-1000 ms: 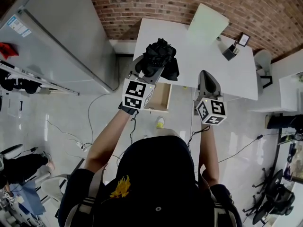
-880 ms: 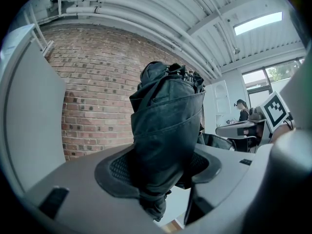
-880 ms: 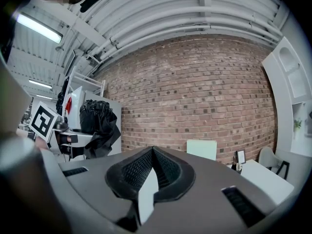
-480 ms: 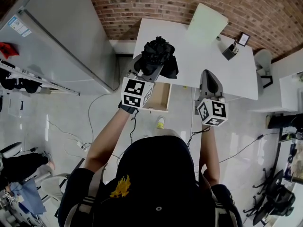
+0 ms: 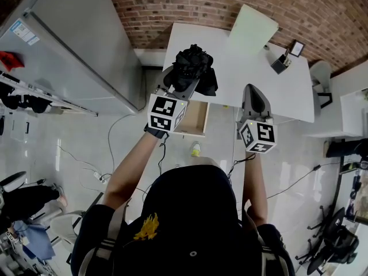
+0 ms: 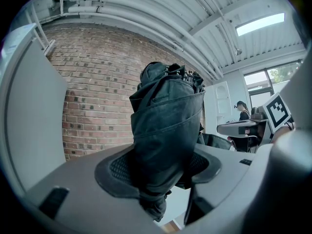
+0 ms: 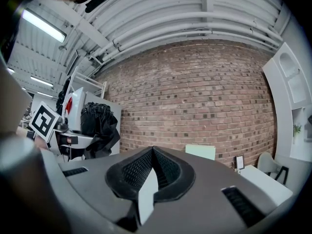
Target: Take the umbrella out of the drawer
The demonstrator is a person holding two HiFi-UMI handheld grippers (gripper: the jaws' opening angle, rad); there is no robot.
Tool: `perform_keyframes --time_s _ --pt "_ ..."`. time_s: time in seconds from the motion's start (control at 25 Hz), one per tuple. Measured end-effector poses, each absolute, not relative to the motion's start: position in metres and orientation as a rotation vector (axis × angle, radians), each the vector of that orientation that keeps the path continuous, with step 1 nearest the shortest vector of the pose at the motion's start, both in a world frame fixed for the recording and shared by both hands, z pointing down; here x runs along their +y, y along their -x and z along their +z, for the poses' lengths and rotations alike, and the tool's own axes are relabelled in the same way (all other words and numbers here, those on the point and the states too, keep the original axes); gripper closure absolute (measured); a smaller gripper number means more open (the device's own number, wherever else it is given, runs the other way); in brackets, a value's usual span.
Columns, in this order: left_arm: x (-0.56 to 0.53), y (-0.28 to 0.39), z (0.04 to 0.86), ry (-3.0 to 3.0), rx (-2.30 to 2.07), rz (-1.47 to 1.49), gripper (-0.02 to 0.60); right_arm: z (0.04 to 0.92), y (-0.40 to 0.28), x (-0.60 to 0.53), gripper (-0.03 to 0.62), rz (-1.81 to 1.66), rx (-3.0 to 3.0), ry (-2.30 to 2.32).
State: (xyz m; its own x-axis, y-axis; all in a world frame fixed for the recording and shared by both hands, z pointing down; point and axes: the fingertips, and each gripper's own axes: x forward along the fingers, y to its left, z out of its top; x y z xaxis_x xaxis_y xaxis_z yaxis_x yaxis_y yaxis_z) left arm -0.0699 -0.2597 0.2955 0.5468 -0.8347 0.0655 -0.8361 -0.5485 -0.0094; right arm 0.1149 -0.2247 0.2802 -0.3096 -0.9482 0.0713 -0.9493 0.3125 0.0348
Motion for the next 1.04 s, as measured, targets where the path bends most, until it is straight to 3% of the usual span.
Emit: perform_keyframes --time_s 1.04 --pt "-0.2670 0.0683 0.3045 -2.741 -1.467 0.118 0.302 0.2900 -0.1079 -0.2341 0.569 0.030 -2.479 -1.755"
